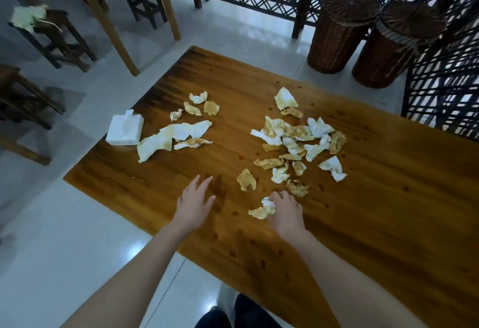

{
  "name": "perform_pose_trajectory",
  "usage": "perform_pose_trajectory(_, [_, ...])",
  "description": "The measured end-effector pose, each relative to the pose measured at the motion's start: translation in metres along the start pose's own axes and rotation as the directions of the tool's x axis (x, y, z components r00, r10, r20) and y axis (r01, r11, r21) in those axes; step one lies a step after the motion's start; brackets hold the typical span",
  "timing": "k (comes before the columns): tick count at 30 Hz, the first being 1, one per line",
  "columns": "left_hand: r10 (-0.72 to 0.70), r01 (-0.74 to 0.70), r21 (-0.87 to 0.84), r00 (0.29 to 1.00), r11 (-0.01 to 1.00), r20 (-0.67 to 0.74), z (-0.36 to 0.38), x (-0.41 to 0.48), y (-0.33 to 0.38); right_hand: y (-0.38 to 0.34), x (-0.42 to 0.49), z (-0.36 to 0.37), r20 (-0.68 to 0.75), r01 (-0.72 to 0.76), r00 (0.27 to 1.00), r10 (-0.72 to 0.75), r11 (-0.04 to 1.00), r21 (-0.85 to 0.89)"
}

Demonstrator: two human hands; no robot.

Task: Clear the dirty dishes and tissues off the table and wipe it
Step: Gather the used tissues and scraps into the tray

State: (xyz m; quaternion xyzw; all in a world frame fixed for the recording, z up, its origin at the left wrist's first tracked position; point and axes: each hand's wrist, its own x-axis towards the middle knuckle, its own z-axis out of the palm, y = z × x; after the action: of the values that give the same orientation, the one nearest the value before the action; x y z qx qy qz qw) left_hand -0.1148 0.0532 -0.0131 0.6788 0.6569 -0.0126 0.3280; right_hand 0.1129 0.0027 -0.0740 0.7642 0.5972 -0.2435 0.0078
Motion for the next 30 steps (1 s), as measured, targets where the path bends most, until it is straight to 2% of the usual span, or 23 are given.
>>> perform_pose_trajectory(10, [0.118, -0.121, 0.020, 0.989, 0.992, 0.091, 0.001, 0.025, 0.008, 0.000, -0.006, -0.005, -0.053, -0.017, 0.998, 0.024, 0.991, 0.132])
perform_pose_trajectory(17, [0.206, -0.225, 0.083, 0.960, 0.971, 0.192, 0.000, 0.053, 0.018, -0.004, -0.006, -0.003, -0.079, -0.082, 0.991, 0.104, 0.966, 0.247])
perform_pose_trajectory(20, [0.230, -0.258, 0.096, 0.944, 0.961, 0.237, 0.001, 0.063, 0.022, -0.003, -0.004, -0.005, -0.046, -0.135, 0.987, 0.156, 0.943, 0.303])
perform_pose_trajectory(25, [0.263, -0.316, 0.153, 0.920, 0.936, 0.291, 0.007, 0.079, 0.037, 0.006, -0.005, -0.011, -0.086, -0.201, 0.963, 0.256, 0.892, 0.405])
perform_pose_trajectory(30, [0.418, -0.489, 0.226, 0.858, 0.843, 0.297, 0.015, 0.092, 0.045, 0.015, -0.009, -0.022, -0.154, -0.282, 0.909, 0.388, 0.842, 0.460])
